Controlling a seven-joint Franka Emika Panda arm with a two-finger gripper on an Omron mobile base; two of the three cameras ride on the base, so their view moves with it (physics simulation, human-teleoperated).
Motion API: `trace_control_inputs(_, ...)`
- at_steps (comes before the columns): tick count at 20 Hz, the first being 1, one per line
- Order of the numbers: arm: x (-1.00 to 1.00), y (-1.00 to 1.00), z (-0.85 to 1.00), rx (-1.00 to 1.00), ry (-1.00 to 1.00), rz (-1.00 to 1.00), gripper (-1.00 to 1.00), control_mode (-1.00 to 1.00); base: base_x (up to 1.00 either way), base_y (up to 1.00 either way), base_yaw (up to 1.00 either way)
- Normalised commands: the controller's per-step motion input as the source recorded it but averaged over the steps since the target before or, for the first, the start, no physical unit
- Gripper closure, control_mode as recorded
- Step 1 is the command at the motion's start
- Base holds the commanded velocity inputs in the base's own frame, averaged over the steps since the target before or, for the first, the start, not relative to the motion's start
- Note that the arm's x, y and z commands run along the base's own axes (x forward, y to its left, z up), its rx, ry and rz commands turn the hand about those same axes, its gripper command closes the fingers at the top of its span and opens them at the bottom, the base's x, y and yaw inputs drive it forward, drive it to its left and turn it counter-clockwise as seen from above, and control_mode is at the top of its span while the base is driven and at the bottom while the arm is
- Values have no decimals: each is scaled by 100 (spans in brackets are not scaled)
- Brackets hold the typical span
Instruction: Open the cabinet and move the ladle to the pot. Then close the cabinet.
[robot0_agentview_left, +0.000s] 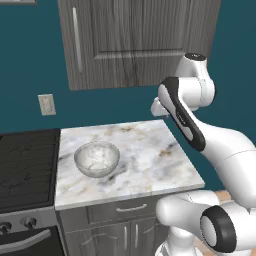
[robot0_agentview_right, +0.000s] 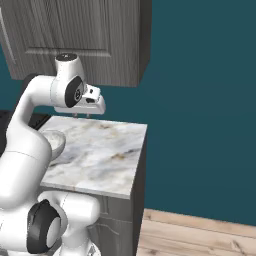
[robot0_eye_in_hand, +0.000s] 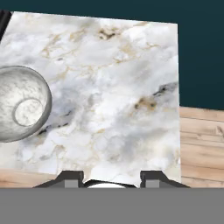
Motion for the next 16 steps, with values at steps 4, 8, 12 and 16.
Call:
trace_control_inputs(4, 0, 0, 0, 0, 0, 0, -100, 100, 0, 0, 0)
trace_control_inputs(8, 0, 0, 0, 0, 0, 0, -100, 100, -42, 0, 0)
trace_control_inputs(12, 0, 0, 0, 0, 0, 0, -100, 100, -63, 44, 2)
trace_control_inputs(16, 0, 0, 0, 0, 0, 0, -100, 100, -23, 88, 6)
